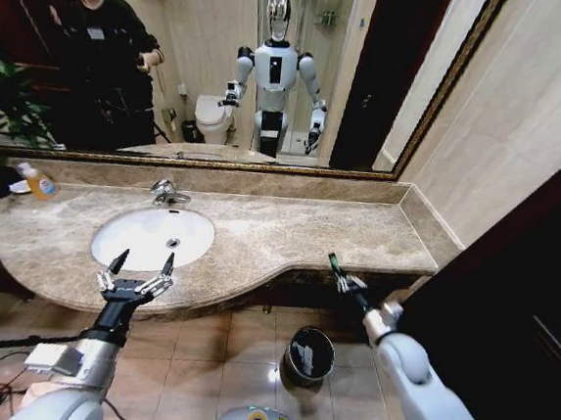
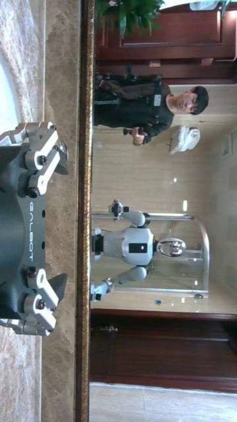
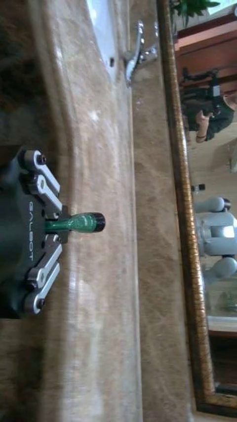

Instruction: Pick up the trash from the sink and place it in the trash bin.

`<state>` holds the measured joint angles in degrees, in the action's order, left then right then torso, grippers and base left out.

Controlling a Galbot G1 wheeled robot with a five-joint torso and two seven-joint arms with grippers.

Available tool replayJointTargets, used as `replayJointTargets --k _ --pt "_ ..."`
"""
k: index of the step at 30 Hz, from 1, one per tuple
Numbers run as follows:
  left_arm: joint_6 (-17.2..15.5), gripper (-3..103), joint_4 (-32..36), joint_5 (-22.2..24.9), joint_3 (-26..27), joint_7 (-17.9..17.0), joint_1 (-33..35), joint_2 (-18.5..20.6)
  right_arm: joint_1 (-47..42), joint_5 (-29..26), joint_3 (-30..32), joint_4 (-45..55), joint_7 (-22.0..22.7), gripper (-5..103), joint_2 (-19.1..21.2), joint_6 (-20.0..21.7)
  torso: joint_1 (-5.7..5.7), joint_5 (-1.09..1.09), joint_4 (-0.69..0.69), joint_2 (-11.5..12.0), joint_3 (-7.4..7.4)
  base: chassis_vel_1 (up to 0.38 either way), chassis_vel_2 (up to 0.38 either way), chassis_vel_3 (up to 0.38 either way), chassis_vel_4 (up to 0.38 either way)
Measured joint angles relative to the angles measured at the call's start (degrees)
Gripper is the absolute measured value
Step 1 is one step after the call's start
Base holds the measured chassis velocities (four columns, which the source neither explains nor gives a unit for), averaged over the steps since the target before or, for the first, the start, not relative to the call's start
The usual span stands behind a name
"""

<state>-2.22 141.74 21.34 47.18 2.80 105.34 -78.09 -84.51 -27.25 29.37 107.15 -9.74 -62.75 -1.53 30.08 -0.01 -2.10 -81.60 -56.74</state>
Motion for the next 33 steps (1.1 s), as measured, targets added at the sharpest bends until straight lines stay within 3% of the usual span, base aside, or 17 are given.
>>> replayJointTargets --k 8,21,33 --pt "0.00 100 0.00 0.00 0.00 0.00 0.00 0.00 -2.76 6.35 -1.62 -10.09 -1.33 7 -4.52 -6.74 0.00 0.01 0.00 0.00 0.00 0.000 0.000 0.000 0.000" --pt "0.00 100 0.00 0.00 0.00 0.00 0.00 0.00 3.85 11.13 -4.87 -28.83 0.70 7 -10.64 -7.08 0.01 0.01 -0.01 0.00 -0.01 0.000 0.000 0.000 0.000" --pt "0.00 100 0.00 0.00 0.00 0.00 0.00 0.00 10.68 15.63 -6.59 -45.30 0.96 7 -14.55 -10.26 0.01 0.01 -0.01 0.00 -0.01 0.000 0.000 0.000 0.000"
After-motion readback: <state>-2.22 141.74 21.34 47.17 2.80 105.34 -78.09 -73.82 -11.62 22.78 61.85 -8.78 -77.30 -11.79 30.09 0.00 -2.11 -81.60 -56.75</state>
